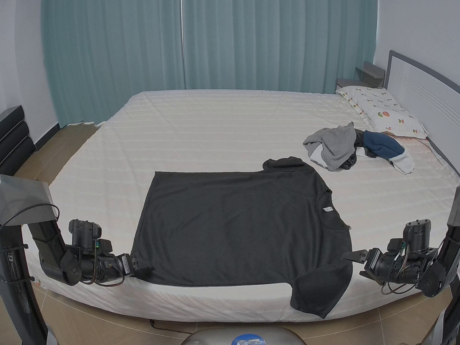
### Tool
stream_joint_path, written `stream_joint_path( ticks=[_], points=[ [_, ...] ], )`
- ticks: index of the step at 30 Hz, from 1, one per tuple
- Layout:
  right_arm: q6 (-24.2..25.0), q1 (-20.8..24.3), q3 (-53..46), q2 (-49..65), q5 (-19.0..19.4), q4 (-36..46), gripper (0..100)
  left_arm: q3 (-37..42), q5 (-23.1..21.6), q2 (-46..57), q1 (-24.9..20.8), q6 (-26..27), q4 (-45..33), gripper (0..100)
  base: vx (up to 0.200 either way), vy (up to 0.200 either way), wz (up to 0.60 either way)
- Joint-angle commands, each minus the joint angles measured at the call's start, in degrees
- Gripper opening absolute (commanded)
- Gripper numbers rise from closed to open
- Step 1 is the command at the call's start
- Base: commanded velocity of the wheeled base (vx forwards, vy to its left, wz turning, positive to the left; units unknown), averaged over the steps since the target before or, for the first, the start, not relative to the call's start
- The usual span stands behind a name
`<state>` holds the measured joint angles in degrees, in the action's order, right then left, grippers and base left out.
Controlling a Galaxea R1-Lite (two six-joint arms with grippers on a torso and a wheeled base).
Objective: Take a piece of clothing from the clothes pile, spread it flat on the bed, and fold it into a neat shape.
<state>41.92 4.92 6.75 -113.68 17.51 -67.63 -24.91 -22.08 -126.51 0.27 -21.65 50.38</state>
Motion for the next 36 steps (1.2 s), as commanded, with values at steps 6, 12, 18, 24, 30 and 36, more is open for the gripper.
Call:
stream_joint_path(
  ticks=[6,12,18,24,30,36],
  points=[
    [0.0,-0.35,0.19,-1.02,-0.19,-0.04,100,2.49,-0.07,0.48,1.93,-0.76,0.15,0,0.0,0.0,0.0],
    [-0.61,-0.44,-0.07,-2.51,-0.28,-0.04,100,3.02,-0.16,1.18,3.07,-0.85,0.15,0,0.0,0.0,0.0],
    [-0.88,-1.23,0.63,-4.89,-0.63,-1.45,100,3.02,-0.6,1.09,3.34,-1.03,0.24,0,0.0,0.0,0.0],
    [-1.67,-1.5,0.72,-10.51,-0.72,-8.22,100,2.58,-0.86,1.27,3.25,-5.33,0.94,0,0.0,0.0,0.0],
    [-5.1,-2.29,3.97,-18.42,-2.83,-10.59,100,3.11,-1.04,1.18,3.25,-7.35,3.58,0,0.0,0.0,0.0],
    [-5.19,-3.26,7.13,-23.61,-3.79,-16.39,100,3.02,-1.04,1.18,3.25,-7.53,3.58,0,0.0,0.0,0.0]
  ],
)
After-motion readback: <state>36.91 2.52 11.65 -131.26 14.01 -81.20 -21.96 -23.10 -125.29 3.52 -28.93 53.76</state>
